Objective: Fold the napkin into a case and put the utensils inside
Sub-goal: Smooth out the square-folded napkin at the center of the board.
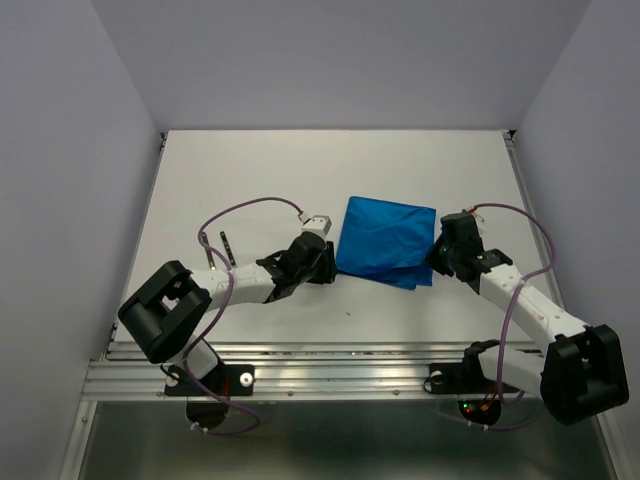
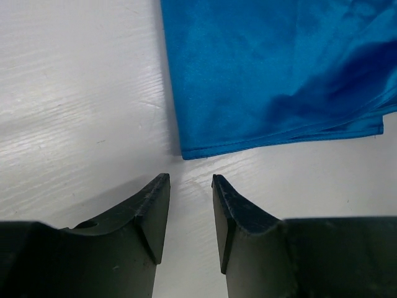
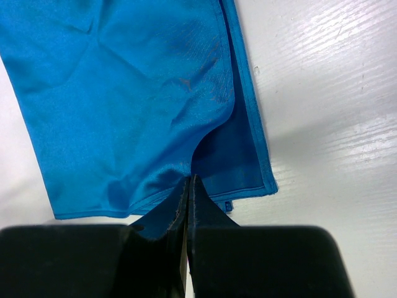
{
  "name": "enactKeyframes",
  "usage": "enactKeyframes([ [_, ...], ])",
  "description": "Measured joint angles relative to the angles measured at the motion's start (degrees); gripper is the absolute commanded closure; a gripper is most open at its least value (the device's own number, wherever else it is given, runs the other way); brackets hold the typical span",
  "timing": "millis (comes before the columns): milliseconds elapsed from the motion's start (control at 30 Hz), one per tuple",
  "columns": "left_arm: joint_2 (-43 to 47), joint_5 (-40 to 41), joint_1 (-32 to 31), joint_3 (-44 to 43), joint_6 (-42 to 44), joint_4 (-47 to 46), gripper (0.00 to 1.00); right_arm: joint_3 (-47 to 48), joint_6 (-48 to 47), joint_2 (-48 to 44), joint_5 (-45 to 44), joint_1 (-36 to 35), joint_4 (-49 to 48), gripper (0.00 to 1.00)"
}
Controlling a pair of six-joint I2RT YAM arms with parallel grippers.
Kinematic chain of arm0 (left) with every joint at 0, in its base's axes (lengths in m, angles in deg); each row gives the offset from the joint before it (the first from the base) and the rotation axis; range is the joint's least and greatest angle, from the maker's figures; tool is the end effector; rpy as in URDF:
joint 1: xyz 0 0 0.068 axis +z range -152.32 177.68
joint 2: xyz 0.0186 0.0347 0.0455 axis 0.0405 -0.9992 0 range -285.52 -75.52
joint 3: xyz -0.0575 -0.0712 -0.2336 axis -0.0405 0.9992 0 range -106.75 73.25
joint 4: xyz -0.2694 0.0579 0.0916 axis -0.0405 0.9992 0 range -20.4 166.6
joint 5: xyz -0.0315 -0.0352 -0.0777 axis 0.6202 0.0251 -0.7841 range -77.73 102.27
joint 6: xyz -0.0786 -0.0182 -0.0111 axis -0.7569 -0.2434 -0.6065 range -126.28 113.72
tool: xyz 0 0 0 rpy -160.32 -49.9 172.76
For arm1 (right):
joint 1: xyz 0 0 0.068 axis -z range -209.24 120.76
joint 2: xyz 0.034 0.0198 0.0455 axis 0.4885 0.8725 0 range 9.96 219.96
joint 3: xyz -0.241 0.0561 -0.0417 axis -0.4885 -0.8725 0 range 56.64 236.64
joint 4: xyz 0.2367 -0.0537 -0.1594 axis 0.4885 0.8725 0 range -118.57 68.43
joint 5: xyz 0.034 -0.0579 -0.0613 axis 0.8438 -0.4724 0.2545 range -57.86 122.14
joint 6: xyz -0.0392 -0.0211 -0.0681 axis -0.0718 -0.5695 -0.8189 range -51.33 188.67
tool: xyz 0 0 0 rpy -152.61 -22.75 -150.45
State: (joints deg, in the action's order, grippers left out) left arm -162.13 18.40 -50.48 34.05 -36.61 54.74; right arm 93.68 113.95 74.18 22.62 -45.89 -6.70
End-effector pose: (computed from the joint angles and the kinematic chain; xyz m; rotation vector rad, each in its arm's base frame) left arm 0.2445 -0.2617 0.1144 0.2790 2.1973 -0.6756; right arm 0.2734 0.0695 0.1498 0.6744 2.3372 0.2934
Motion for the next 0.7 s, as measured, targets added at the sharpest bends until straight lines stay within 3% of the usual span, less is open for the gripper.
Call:
enactKeyframes([
  [233,-3.5,-4.0,0.0,0.0,0.8,-3.2,0.76,0.0,0.0,0.0,-0.2,0.0,0.0,0.99],
  [533,-6.3,-5.3,-0.1,0.0,0.9,-5.2,0.74,0.0,0.0,0.0,-0.4,0.0,0.0,0.99],
  [700,-6.9,-4.7,-0.1,-0.2,0.8,-5.9,0.64,0.0,0.0,0.0,-0.4,0.0,0.0,0.99],
])
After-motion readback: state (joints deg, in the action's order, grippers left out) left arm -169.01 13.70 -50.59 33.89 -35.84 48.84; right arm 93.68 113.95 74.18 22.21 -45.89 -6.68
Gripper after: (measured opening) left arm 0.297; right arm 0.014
